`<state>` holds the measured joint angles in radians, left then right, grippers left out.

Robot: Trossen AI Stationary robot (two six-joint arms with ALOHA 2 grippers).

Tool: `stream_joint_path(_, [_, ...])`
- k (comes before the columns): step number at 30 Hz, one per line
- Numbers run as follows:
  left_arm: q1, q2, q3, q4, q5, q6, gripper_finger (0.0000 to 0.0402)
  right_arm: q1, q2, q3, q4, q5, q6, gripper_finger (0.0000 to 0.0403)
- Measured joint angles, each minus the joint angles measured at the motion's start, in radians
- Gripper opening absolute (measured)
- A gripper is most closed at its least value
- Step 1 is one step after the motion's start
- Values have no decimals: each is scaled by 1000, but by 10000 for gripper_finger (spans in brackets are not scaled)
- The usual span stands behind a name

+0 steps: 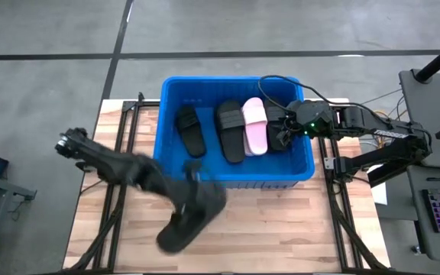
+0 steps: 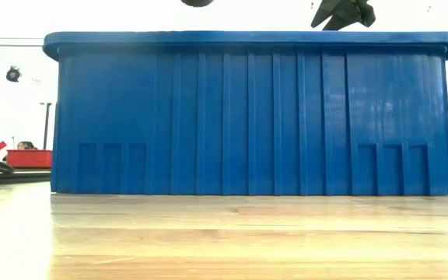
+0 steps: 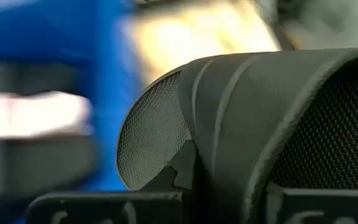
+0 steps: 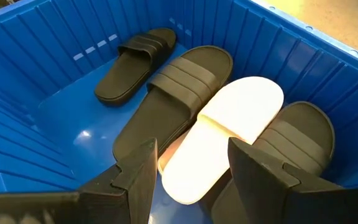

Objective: Pick and place slides into bin
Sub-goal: Put the black slide into the blue bin

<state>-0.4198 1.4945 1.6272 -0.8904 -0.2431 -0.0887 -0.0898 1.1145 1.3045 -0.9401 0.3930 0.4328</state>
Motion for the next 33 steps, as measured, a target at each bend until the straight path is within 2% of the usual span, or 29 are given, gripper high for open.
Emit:
stream_joint_path(2, [64, -24, 58, 2, -138, 1, 2, 0, 0, 0, 0, 0, 0, 187])
stream_joint_path(6, [185, -46, 87, -6, -543, 64, 2, 0, 0, 0, 0, 4, 0, 187])
stream_joint_path(8, [260, -39, 68, -9, -632, 97, 2, 0, 0, 0, 0, 28, 0, 187])
stream_joint_path(14, [518, 20, -43, -9, -569, 121, 2, -1, 0, 0, 1, 46, -41, 187])
stream_joint_path(19, [659, 40, -203, 30, -544, 222, 2, -1, 0, 0, 0, 54, -51, 187])
stream_joint_path(22, [718, 38, -337, 156, -472, 279, 2, -1, -1, 0, 1, 54, -79, 187])
stream_joint_path(27, [762, 28, -504, 437, -480, 461, 2, -2, -1, 0, 1, 54, -95, 187])
stream_joint_path(33, [817, 47, -570, 494, -485, 491, 2, -2, -1, 0, 1, 54, -97, 187])
